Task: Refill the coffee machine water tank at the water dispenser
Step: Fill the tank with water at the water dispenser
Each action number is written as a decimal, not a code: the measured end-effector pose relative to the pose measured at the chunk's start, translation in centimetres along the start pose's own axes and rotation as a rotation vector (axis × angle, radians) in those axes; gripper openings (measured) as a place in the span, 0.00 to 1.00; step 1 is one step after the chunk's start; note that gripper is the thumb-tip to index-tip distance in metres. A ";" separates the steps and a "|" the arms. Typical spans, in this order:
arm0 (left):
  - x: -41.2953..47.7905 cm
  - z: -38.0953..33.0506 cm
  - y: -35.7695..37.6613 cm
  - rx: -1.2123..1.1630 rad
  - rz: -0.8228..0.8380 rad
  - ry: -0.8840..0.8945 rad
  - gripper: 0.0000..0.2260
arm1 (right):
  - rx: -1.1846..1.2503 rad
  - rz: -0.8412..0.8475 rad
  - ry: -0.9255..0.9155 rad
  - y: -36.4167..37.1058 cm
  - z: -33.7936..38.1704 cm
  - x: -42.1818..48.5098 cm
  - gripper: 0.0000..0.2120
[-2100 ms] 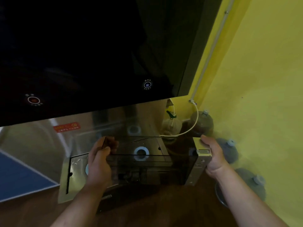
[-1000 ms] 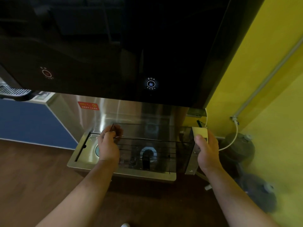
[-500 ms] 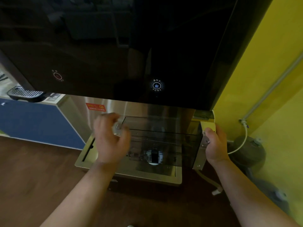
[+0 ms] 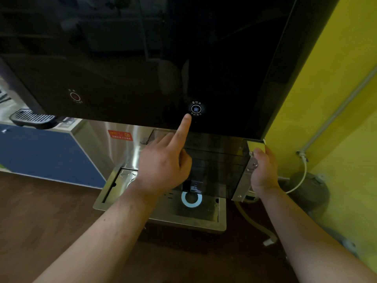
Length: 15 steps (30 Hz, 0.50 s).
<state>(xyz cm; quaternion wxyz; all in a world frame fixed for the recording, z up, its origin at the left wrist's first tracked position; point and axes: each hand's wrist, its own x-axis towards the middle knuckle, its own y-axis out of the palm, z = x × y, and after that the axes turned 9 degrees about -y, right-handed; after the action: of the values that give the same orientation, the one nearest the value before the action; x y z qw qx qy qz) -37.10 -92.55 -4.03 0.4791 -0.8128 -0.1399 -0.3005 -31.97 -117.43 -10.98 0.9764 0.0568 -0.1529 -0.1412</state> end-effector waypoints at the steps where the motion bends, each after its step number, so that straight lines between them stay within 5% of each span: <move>1: 0.0 0.0 0.0 0.009 0.008 0.005 0.30 | -0.015 0.005 -0.003 0.0 0.0 0.1 0.08; 15: 1.2 -0.7 0.7 0.074 0.084 -0.049 0.37 | -0.017 0.012 0.003 0.0 0.3 0.5 0.08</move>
<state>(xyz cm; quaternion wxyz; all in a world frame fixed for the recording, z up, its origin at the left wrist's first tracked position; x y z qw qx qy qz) -36.04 -93.55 -3.55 0.5176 -0.8067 -0.1284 -0.2546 -31.61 -117.56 -10.54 0.9780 0.0478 -0.1505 -0.1364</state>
